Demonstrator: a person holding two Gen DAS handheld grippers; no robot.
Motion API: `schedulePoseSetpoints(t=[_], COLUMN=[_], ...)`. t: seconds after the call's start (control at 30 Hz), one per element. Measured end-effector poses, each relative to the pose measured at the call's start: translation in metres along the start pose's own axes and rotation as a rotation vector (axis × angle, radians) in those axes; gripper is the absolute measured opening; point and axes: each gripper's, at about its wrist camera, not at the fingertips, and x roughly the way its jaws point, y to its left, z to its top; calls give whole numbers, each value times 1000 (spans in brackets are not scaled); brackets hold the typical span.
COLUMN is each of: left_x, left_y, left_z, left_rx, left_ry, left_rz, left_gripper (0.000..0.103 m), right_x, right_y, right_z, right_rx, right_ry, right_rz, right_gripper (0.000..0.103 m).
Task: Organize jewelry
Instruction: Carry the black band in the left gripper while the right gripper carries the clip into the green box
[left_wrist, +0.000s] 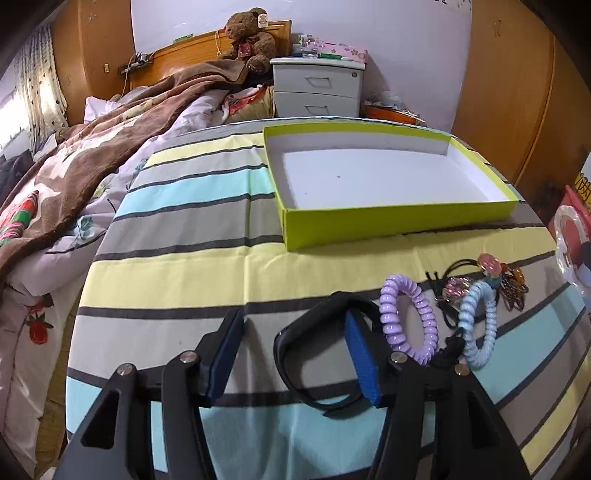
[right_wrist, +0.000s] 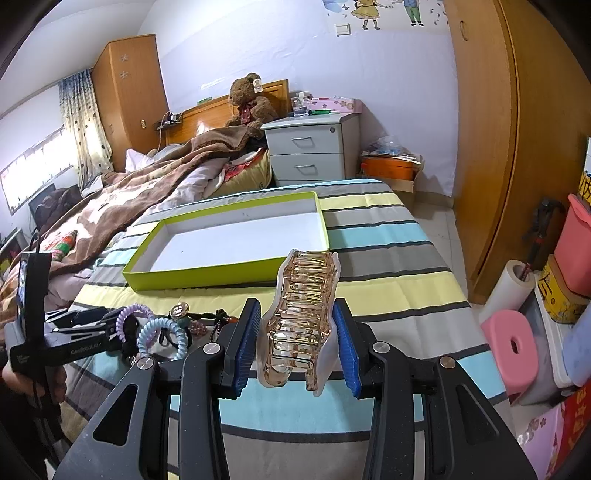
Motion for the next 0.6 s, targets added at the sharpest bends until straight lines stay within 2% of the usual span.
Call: schedulePoseSetpoints(t=[0.03,0.07,0.1,0.2,0.4,0.6], left_x=[0,-2,-3,-6,-12,-24], left_y=[0,0,-1,2,10,13], left_z=[0,-1,-1,-2,-6,-6], left_rx=[-4,-3,2,-10,-59,-90], left_ry=[-3,-6,-9,-11,-6,-28], left_rz=[2,2,12,17,-8,-12], left_gripper=[55,44,38,26,14,14], right_x=[0,0,0,0,0,-2], right_y=[0,0,0,0,1,4], right_z=[0,0,0,-1,0,0], right_rx=[-1,0,1,1,-2,-8], right_ry=[0,1,1,2,0,-7], right_rz=[-2,-3,-3,-4,-4,-1], right_gripper=[41,41,41,41,41,41])
